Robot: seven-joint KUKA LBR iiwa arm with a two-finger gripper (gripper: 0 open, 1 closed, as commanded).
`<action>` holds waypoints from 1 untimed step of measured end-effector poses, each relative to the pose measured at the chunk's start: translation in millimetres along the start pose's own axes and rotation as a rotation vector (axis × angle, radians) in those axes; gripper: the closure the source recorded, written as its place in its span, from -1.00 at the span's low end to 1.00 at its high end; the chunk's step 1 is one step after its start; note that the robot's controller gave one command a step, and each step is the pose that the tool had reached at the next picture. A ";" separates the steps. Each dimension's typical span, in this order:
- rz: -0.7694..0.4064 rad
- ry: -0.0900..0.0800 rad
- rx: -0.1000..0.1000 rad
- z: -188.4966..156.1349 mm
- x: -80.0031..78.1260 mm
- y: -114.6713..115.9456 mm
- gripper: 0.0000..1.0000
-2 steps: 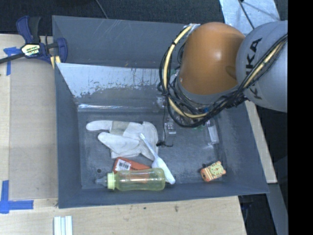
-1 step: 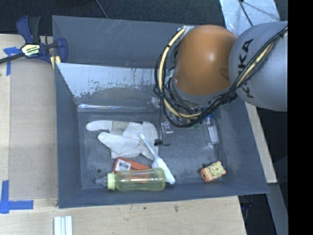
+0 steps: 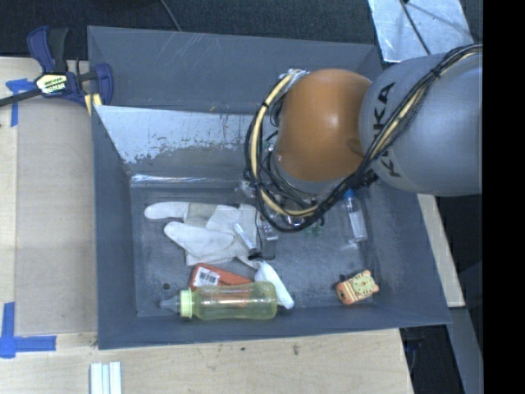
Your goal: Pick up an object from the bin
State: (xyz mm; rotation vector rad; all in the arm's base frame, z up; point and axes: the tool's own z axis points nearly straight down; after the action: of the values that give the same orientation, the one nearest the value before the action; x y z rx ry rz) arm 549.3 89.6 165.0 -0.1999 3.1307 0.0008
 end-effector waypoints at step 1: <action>0.013 0.002 0.000 30.5 4.4 5.3 -1.00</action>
Offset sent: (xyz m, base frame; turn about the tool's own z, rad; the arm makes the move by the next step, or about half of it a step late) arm -0.0152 0.0176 -0.0772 -0.0696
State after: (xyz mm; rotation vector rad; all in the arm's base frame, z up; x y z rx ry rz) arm 544.4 94.3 134.6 -0.1799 3.1342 0.0008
